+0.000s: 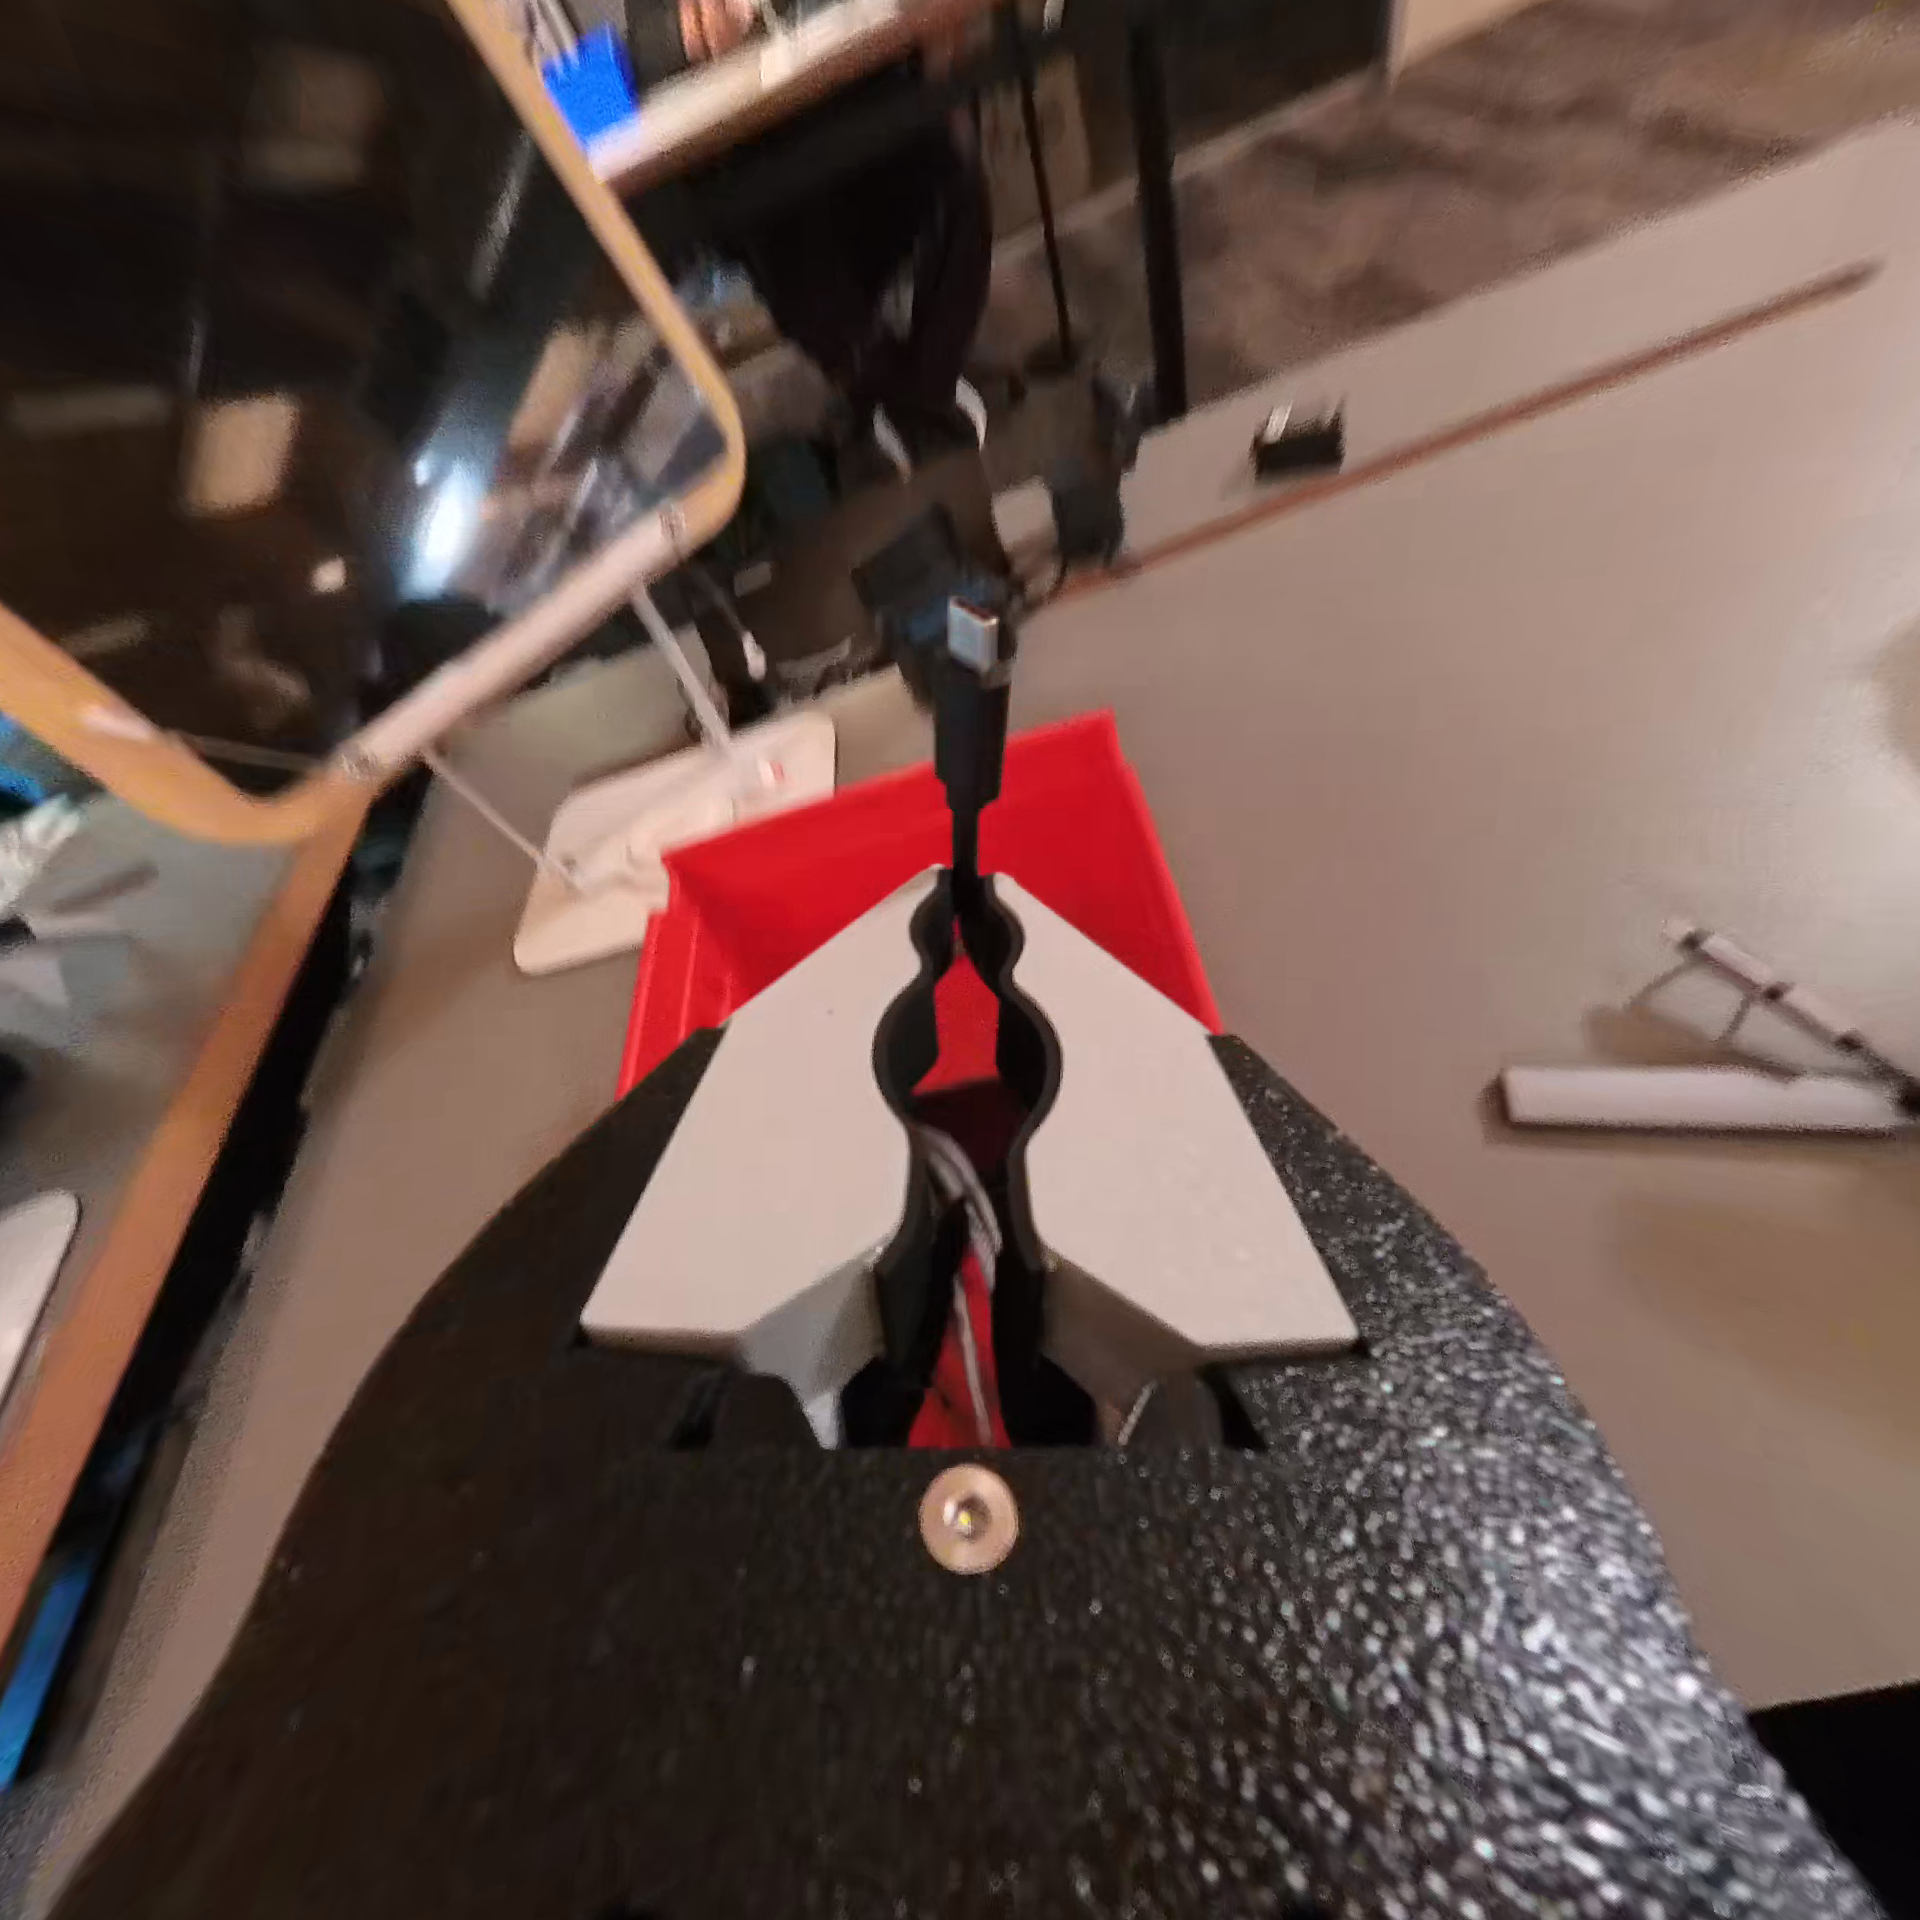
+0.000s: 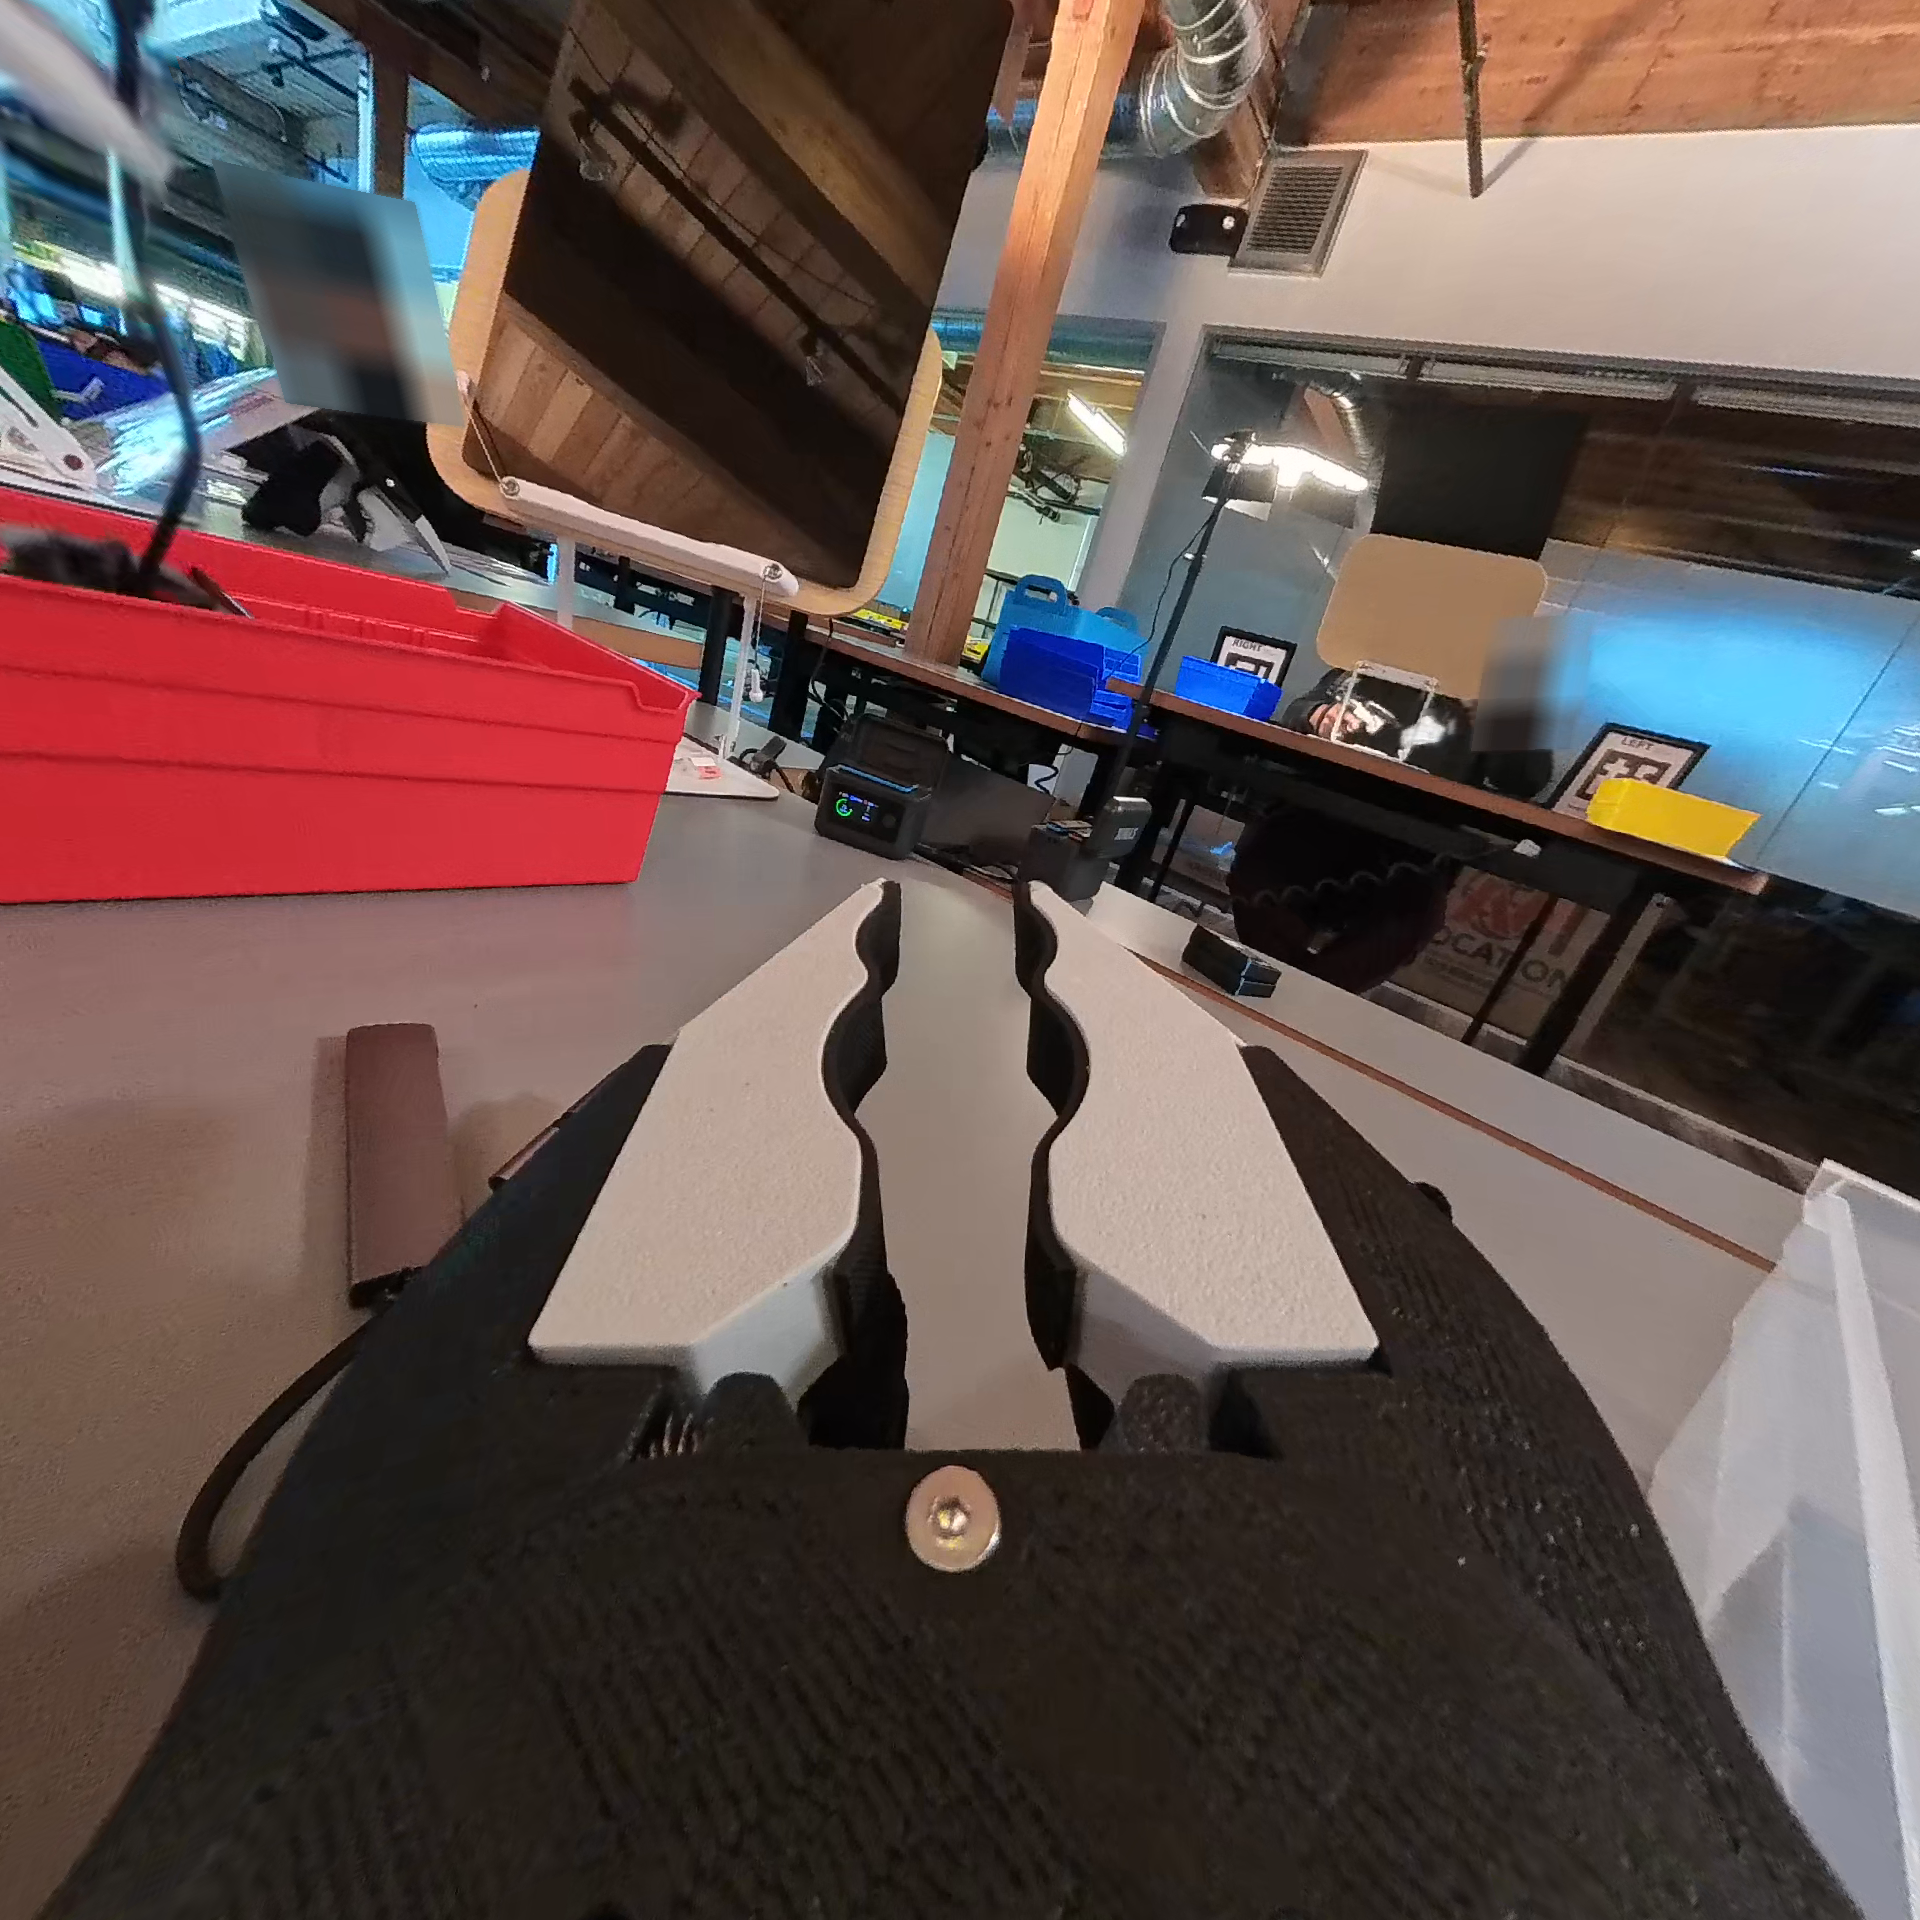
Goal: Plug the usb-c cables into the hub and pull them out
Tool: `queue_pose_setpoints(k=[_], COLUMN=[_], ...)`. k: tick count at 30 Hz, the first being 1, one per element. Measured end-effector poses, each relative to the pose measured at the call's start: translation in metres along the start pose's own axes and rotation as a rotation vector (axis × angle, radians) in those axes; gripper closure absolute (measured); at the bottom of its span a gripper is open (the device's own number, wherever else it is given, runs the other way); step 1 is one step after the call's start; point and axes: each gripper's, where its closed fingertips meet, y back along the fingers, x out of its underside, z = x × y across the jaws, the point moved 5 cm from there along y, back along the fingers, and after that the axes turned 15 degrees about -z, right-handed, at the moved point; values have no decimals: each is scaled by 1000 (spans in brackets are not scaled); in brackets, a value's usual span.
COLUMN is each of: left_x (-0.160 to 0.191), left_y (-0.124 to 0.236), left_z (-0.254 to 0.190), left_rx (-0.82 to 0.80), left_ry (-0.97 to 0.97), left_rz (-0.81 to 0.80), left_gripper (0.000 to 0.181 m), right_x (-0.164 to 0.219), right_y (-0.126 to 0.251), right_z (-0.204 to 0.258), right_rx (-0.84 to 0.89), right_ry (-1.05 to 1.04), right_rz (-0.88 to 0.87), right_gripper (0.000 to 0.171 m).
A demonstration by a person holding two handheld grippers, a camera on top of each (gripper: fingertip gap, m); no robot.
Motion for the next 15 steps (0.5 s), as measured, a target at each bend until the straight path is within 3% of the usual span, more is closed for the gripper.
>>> queue_pose_setpoints(k=[9,15], left_x=[-131,-168], left_y=[-1,-40], left_z=[-39,-86], left_rx=[238,377], left_ry=[-35,-82], left_rz=[-411,-478], left_gripper=[179,180], right_x=[-3,-6], right_y=[1,2], right_z=[-2,-4], right_rx=[17,33], right_ry=[20,31], right_rz=[-12,-28], right_gripper=[152,152])
